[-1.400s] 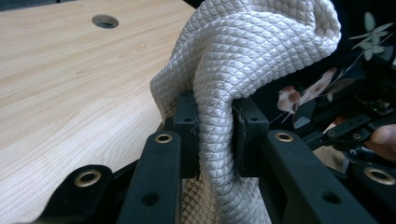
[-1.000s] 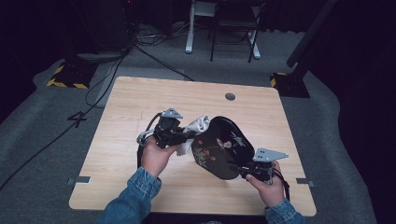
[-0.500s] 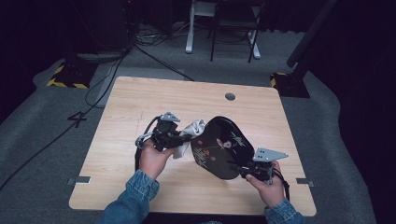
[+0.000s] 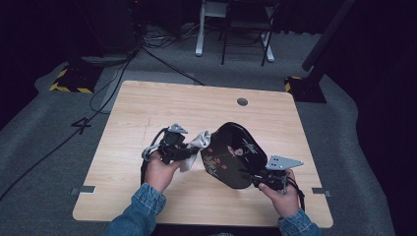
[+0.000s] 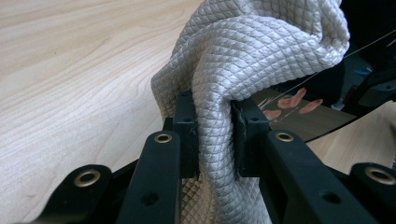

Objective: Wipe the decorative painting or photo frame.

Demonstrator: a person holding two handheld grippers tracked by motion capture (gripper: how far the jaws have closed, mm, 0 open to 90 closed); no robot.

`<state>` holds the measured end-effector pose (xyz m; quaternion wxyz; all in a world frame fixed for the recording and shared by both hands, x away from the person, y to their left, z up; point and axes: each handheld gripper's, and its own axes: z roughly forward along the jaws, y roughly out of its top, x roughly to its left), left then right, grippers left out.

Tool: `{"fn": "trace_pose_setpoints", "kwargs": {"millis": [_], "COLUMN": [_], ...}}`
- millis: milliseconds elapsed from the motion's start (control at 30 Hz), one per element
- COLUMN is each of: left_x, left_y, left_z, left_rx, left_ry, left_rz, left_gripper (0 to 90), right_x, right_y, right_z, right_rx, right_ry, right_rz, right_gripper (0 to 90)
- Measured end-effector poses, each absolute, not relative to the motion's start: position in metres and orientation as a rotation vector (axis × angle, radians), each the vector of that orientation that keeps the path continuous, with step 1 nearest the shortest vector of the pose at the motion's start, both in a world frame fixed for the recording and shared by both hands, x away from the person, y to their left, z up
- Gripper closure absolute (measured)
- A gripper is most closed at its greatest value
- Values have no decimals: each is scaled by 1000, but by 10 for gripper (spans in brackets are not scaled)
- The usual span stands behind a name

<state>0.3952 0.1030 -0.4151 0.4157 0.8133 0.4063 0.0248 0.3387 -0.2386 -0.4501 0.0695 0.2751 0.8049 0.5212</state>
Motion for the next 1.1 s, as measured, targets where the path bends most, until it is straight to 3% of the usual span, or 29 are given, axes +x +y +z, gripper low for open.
{"fn": "trace_pose_setpoints", "kwargs": {"millis": [1100], "left_x": [395], "left_y": [95], "left_z": [-449], "left_rx": [2194], "left_ry": [1058], "left_rz": [-36], "left_gripper": [747], "right_x": [340], "right_y": [-238], "right_z": [-450], "right_rx": [824], "right_ry": [2427], "right_rz": [1564], "right_gripper": [804]}}
